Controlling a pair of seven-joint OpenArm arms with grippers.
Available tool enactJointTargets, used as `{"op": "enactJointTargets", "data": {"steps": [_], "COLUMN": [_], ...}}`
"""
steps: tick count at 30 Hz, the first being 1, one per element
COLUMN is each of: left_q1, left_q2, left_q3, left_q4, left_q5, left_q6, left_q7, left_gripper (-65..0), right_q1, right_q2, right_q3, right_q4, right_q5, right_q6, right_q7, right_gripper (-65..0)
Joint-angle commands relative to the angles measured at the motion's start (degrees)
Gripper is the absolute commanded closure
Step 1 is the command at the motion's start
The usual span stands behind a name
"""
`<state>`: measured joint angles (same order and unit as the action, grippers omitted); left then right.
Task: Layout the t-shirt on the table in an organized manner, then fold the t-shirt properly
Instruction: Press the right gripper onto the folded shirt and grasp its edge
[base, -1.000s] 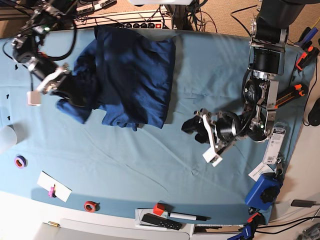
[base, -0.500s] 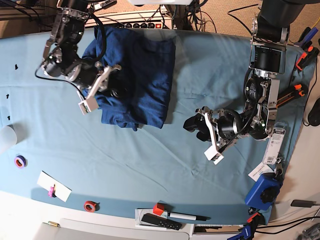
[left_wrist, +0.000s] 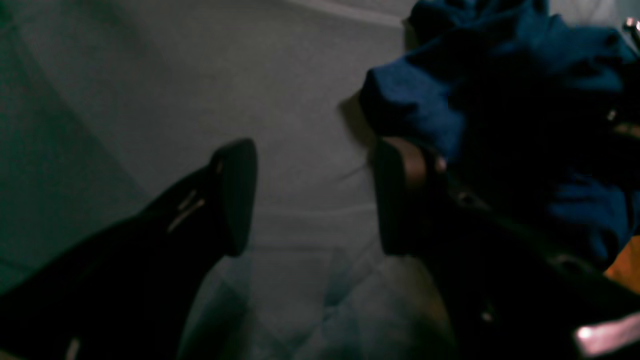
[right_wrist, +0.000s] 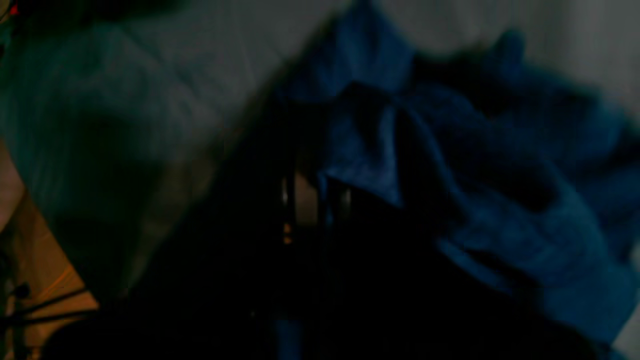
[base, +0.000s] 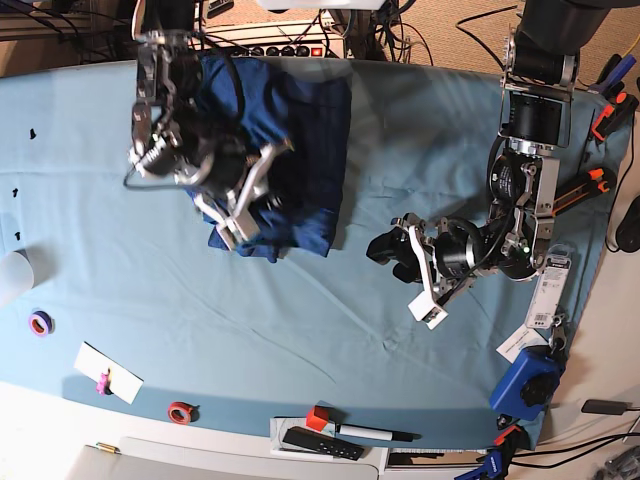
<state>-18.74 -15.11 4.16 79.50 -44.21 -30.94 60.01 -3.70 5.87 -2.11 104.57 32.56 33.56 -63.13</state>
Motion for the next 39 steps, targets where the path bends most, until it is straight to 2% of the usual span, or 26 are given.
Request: {"op": "enactJointTargets", "data": {"steps": [1, 4, 10, 14, 17, 18, 21, 22, 23, 27, 32, 36, 39], "left_q1": [-1.38, -0.96, -0.79, -0.79, -0.76, -0.76, -0.76, -0.76, -0.76, -0.76, -0.76, -0.76, -0.76], "left_q2": [-0.31, -0.31, -0.31, -0.28, -0.28, -0.28, -0.28, -0.31, -0.31, -0.31, -0.31, -0.28, -0.31], "left_q3": [-0.24, -0.24, -0.24, -0.22, -0.24, -0.22, -0.22, -0.22, -0.24, -0.22, -0.22, -0.22, -0.22], "left_q4": [0.92, 0.92, 0.92, 0.92, 0.92, 0.92, 0.92, 0.92, 0.92, 0.92, 0.92, 0.92, 0.92], "left_q5": [-1.05, -0.87, -0.83, -0.83, -0.81, -0.81, -0.81, -0.81, -0.81, -0.79, -0.44, 0.74, 1.14], "left_q6": [-0.24, -0.26, -0.26, -0.24, -0.24, -0.22, -0.22, -0.22, -0.24, -0.24, -0.24, -0.26, -0.24], "left_q7": [-1.07, -1.07, -1.14, -1.33, -1.31, -1.31, -1.31, -1.31, -1.31, -1.33, -1.36, -1.51, -1.53], "left_gripper": [-37.3, -37.3, -37.3, -37.3, -37.3, -37.3, -37.3, -37.3, -37.3, -37.3, -37.3, -37.3, -37.3], "right_q1": [1.49, 3.28, 3.72, 3.72, 3.72, 3.72, 3.74, 3.74, 3.74, 3.85, 3.82, 2.91, 1.27], "right_q2": [0.28, 0.31, 0.28, 0.28, 0.28, 0.28, 0.31, 0.31, 0.31, 0.31, 0.31, 0.31, 0.31], "right_q3": [-0.48, -2.34, -7.61, -11.06, -12.59, -12.79, -12.83, -12.83, -12.83, -12.83, -12.79, -12.33, -8.39], "right_q4": [0.96, 0.96, 0.96, 0.96, 0.96, 0.96, 0.96, 0.96, 0.98, 2.12, 9.46, 15.26, 15.82], "right_q5": [-0.35, -2.97, -6.62, -9.9, -11.04, -10.99, -10.97, -10.95, -10.73, -8.15, -8.81, -15.47, -17.2], "right_q6": [-0.68, -2.8, -3.96, -7.3, -7.32, -7.3, -7.23, -7.23, -7.21, -5.73, -6.05, -10.36, -12.07], "right_q7": [1.73, 1.86, 1.95, 2.6, 2.58, 2.58, 2.6, 2.75, 2.8, 2.67, 0.92, -0.26, -0.33], "right_gripper": [0.0, 0.0, 0.0, 0.0, 0.0, -3.2, -25.1, -30.1, -31.6, -31.6, -31.6, -31.6, -31.6]}}
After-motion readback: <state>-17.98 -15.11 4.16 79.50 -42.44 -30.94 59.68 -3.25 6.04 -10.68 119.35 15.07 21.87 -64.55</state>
